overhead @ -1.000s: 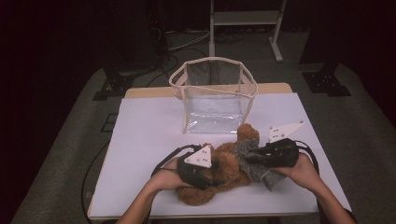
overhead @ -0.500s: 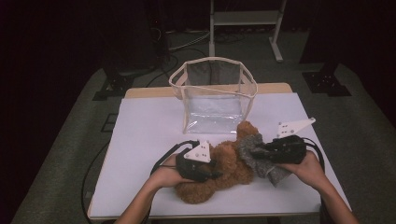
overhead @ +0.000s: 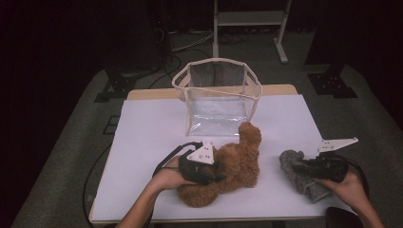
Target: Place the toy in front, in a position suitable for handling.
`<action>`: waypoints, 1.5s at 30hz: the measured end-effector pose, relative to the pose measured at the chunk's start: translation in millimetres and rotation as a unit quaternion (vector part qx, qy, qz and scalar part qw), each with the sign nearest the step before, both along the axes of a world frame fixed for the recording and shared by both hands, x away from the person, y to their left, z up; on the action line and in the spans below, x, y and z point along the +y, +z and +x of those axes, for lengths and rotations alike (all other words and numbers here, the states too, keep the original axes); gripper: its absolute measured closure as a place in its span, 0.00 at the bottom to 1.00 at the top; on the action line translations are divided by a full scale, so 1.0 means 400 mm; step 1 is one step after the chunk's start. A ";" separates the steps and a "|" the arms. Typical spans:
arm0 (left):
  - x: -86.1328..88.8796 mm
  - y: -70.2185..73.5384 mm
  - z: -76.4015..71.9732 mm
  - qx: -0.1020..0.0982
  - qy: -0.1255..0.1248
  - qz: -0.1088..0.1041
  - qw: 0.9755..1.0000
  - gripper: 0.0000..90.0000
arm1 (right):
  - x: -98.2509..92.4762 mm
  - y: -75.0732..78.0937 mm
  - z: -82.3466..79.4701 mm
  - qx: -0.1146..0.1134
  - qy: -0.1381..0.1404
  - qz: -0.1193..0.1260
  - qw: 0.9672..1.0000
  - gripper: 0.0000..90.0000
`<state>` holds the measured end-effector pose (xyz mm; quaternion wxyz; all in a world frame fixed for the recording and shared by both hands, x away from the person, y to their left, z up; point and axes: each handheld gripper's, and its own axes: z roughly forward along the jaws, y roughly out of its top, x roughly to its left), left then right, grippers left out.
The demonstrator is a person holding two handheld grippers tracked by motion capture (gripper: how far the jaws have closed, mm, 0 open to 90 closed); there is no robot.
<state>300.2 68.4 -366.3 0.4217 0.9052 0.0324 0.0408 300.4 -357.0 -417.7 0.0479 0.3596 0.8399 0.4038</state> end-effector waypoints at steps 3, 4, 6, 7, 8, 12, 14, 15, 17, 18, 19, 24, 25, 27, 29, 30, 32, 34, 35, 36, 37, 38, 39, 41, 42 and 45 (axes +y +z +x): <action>-0.002 0.002 0.000 -0.001 0.001 0.002 1.000 0.67 | -0.002 0.018 -0.006 -0.010 0.008 0.008 1.000 0.68; -0.002 0.003 0.000 -0.002 0.001 0.003 1.000 0.67 | 0.004 0.028 -0.006 -0.016 0.012 0.006 1.000 0.65; -0.002 0.004 0.000 -0.004 0.000 0.004 1.000 0.67 | 0.021 0.048 -0.004 -0.024 0.018 0.005 1.000 0.62; -0.001 0.005 0.000 -0.004 0.000 0.005 1.000 0.66 | 0.029 0.056 -0.002 -0.029 0.024 0.004 0.999 0.62; -0.001 0.005 0.000 -0.004 -0.001 0.004 1.000 0.67 | 0.038 0.063 0.001 -0.032 0.029 0.003 0.999 0.61; 0.002 0.005 0.001 -0.003 -0.001 0.004 1.000 0.66 | 0.065 0.086 0.008 -0.047 0.041 -0.001 0.998 0.64; 0.003 0.006 0.000 -0.005 -0.001 0.005 1.000 0.66 | 0.068 0.084 0.013 -0.042 0.041 -0.008 0.998 0.72; 0.003 0.007 0.000 -0.005 -0.001 0.004 1.000 0.66 | 0.067 0.079 0.014 -0.037 0.041 -0.017 0.998 0.72; 0.005 0.007 0.002 -0.005 -0.001 0.004 1.000 0.66 | 0.056 0.059 0.016 -0.022 0.031 -0.023 0.999 0.71; 0.006 0.007 0.003 -0.005 0.000 0.003 1.000 0.66 | 0.046 0.052 0.015 -0.018 0.024 -0.021 0.999 0.71; 0.005 0.007 0.003 -0.004 0.000 0.003 1.000 0.66 | 0.035 0.044 0.015 -0.015 0.017 -0.015 1.000 0.69; 0.001 0.009 0.005 -0.007 -0.002 0.007 1.000 0.65 | -0.020 0.029 0.008 -0.006 -0.013 0.013 1.000 0.59; 0.000 0.009 0.006 -0.006 -0.002 0.007 1.000 0.65 | -0.027 0.029 0.006 -0.008 -0.013 0.018 1.000 0.58; -0.001 0.009 0.007 -0.006 -0.002 0.007 1.000 0.65 | -0.041 0.031 0.000 -0.019 -0.017 0.035 0.999 0.55; -0.002 0.008 0.007 -0.006 -0.002 0.007 1.000 0.65 | -0.044 0.030 -0.001 -0.021 -0.016 0.044 0.999 0.55; -0.002 0.009 0.007 -0.006 -0.002 0.007 1.000 0.65 | -0.045 0.030 -0.002 -0.023 -0.016 0.051 0.998 0.55; -0.001 0.009 0.008 -0.006 -0.002 0.007 1.000 0.65 | -0.040 0.030 -0.003 -0.025 -0.010 0.059 0.998 0.54; 0.000 0.010 0.009 -0.007 -0.002 0.008 1.000 0.65 | -0.027 0.034 -0.002 -0.029 0.000 0.064 0.998 0.54; 0.001 0.010 0.009 -0.007 -0.002 0.007 1.000 0.65 | -0.008 0.040 0.001 -0.031 0.013 0.069 0.997 0.54; 0.001 0.010 0.010 -0.006 -0.002 0.007 1.000 0.65 | -0.008 0.040 0.001 -0.031 0.013 0.069 0.997 0.54; 0.001 0.009 0.010 -0.005 -0.002 0.006 1.000 0.65 | 0.003 0.043 0.003 -0.033 0.020 0.070 0.997 0.53; 0.001 0.009 0.011 -0.005 -0.002 0.006 1.000 0.65 | 0.016 0.047 0.006 -0.035 0.028 0.070 0.997 0.53; 0.001 0.009 0.011 -0.005 -0.002 0.006 1.000 0.65 | 0.029 0.051 0.008 -0.037 0.036 0.071 0.996 0.53; 0.001 0.009 0.012 -0.004 -0.002 0.006 1.000 0.65 | 0.075 0.065 0.014 -0.044 0.065 0.079 0.994 0.51; 0.002 0.010 0.012 -0.004 -0.001 0.006 1.000 0.65 | 0.075 0.065 0.014 -0.044 0.065 0.079 0.994 0.51; 0.002 0.010 0.013 -0.004 -0.001 0.006 1.000 0.65 | 0.128 0.081 0.016 -0.056 0.099 0.086 0.990 0.49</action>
